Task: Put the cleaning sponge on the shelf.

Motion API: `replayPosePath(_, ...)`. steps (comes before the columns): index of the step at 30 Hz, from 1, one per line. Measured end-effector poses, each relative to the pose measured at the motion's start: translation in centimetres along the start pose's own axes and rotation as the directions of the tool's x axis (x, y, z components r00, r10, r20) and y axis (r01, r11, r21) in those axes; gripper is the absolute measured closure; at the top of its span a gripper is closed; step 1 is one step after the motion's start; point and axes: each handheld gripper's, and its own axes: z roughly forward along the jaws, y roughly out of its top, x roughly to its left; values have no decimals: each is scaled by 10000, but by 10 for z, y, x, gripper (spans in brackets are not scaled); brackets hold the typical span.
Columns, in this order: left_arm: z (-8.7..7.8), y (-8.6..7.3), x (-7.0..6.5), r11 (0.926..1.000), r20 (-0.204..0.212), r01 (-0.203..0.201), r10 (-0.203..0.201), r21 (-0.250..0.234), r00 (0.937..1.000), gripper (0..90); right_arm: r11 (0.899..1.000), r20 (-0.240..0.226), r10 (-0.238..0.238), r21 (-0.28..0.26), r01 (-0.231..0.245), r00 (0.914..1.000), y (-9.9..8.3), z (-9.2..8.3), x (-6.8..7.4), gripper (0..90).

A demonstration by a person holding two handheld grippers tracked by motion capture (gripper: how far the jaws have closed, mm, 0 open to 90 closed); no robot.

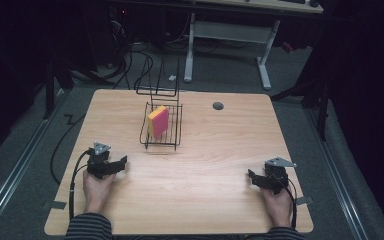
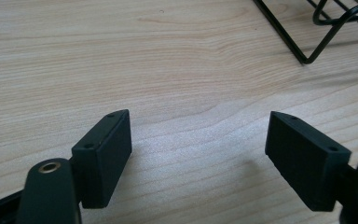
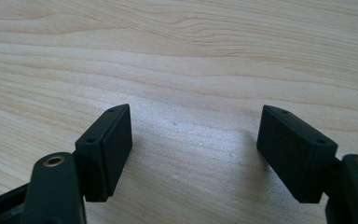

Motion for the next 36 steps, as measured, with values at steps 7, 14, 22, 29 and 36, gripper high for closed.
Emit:
replayPosePath(7, 1, 0, 0, 9999, -291, -61, 66, 158, 9996, 234, 10000, -1, -3, -3, 3, 10000, 0, 0, 0, 267)
replayPosePath(14, 3, 0, -2, 9991, -492, -176, 195, 396, 9986, 227, 10000, -3, -9, -4, 9, 10000, 0, 0, 0, 267)
replayPosePath(22, 2, 0, -2, 9990, -377, -207, 222, 395, 9990, 221, 10000, -1, -9, -4, 9, 10000, 0, 0, 0, 267)
replayPosePath(29, 2, -1, -3, 9988, -356, -261, 276, 417, 9990, 213, 10000, 2, -6, -1, 6, 10000, 0, 0, 0, 267)
replayPosePath(36, 1, -1, -3, 9988, -299, -260, 272, 405, 9992, 213, 10000, 3, -13, 16, 13, 10000, 0, 0, 0, 267)
